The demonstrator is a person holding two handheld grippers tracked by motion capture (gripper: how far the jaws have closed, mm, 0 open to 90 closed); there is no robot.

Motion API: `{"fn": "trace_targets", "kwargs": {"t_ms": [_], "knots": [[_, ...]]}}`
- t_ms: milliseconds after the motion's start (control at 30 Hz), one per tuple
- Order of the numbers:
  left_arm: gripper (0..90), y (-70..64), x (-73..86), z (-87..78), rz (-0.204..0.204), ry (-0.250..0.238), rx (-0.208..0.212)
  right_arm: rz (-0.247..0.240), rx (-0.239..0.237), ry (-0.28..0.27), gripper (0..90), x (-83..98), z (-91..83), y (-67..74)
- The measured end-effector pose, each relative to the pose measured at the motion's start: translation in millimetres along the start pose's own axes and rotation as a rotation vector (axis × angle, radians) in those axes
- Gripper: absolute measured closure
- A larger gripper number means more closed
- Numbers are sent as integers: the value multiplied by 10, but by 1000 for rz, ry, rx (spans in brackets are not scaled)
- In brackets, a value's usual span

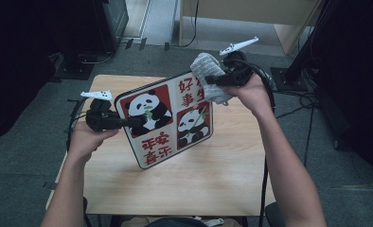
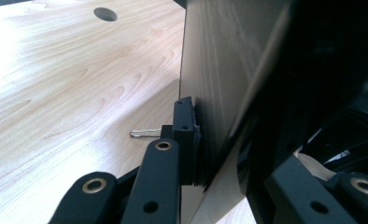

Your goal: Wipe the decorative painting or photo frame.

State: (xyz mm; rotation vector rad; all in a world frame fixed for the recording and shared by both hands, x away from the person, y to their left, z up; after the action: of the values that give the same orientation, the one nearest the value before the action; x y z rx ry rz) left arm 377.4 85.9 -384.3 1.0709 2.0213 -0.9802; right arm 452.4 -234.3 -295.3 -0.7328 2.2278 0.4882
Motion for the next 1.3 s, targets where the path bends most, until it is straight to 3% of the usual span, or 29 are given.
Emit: {"fn": "trace_targets", "kwargs": {"t_ms": [300,433,767,1300], "knots": [[789,15,-6,-2,-27,0,2,8,-13,-6,681,144,31,8],[790,22,-4,-4,-24,-2,4,13,-17,-12,682,203,36,16],[787,24,-3,-8,-24,2,18,-11,4,43,682,388,155,27],[788,4,11,-8,8,15,23,20,-29,68,680,615,279,37]]}}
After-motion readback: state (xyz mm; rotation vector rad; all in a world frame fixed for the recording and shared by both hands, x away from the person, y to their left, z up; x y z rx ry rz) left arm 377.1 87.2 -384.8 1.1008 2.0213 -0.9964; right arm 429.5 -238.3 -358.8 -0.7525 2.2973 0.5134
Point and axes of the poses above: each handheld gripper's, and its own axes: z roughly forward along the jaws, x roughly out of its underside, y roughly to its left, the point moved 6 cm from there along z, roughly forward along the jaws, and after that the axes turned 6 degrees about z, right-handed, at the moved point
